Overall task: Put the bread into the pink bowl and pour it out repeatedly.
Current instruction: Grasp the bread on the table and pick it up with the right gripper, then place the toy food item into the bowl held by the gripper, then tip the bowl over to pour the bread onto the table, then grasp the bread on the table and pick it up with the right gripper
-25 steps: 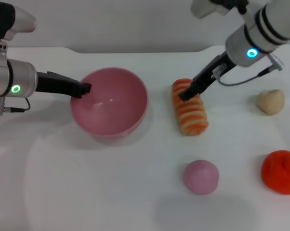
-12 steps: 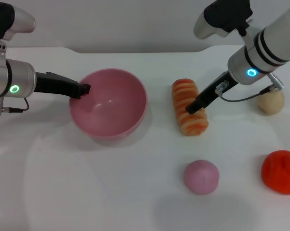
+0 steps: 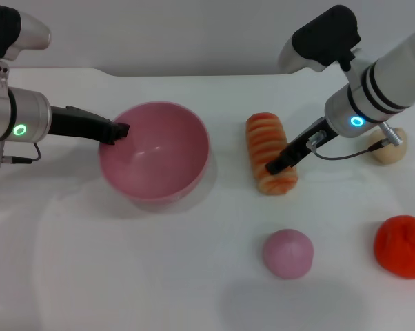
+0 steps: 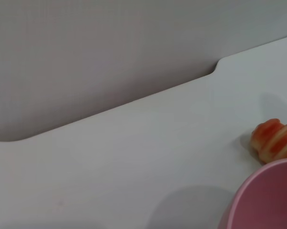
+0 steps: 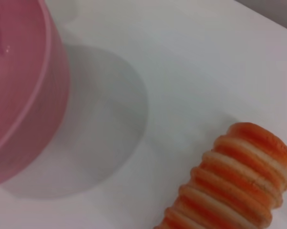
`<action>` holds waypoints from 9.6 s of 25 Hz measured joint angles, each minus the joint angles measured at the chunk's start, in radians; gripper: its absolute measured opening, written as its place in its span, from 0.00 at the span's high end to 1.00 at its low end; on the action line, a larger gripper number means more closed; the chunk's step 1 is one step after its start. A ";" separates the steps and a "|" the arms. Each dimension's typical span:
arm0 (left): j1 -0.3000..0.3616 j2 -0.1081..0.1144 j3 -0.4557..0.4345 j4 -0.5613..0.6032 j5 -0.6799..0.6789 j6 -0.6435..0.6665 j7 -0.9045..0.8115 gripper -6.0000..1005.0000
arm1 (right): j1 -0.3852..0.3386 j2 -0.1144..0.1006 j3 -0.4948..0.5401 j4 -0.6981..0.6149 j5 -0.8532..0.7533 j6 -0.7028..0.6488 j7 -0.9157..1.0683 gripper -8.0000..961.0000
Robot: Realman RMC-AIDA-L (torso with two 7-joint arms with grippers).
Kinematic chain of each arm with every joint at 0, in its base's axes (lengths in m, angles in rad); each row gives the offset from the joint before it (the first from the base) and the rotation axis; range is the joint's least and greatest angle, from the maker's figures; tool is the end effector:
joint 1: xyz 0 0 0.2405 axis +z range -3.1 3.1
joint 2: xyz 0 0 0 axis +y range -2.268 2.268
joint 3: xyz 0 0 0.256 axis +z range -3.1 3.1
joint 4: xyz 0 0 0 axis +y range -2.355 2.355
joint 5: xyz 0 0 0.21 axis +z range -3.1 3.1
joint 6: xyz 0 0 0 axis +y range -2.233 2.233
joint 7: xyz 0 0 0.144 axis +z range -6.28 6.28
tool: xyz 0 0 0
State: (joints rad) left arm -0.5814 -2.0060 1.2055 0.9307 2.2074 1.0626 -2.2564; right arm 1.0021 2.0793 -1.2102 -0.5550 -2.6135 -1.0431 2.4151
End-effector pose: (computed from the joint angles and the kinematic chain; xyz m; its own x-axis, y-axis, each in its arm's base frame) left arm -0.2434 0.4043 0.0094 0.7088 0.6586 0.2528 0.6922 -0.5803 -0.4291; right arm 0.1859 0.4320 -0.0621 0.7409 -0.6581 0.1342 -0.5345 -0.6986 -0.4757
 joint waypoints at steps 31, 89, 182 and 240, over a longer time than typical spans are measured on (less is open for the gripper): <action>0.002 -0.009 0.000 -0.003 0.000 0.004 0.011 0.95 | -0.015 0.005 -0.064 0.018 0.065 0.091 -0.005 0.48; -0.002 -0.007 -0.003 -0.004 0.000 0.003 0.011 0.95 | -0.157 0.001 -0.061 -0.423 0.215 0.181 -0.049 0.84; -0.050 -0.068 0.713 0.005 -0.068 -0.845 0.222 0.95 | -0.644 0.004 -0.356 -0.015 2.727 -0.307 -2.358 0.41; -0.167 0.014 -0.200 -0.013 -0.077 0.015 0.028 0.95 | -0.368 -0.075 -0.379 -0.018 2.547 0.767 -1.843 0.41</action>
State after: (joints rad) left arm -0.7489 -1.9920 1.0054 0.9175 2.1299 1.0775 -2.2281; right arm 0.6343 2.0047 -1.5895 -0.5727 -0.0667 -0.2763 0.5717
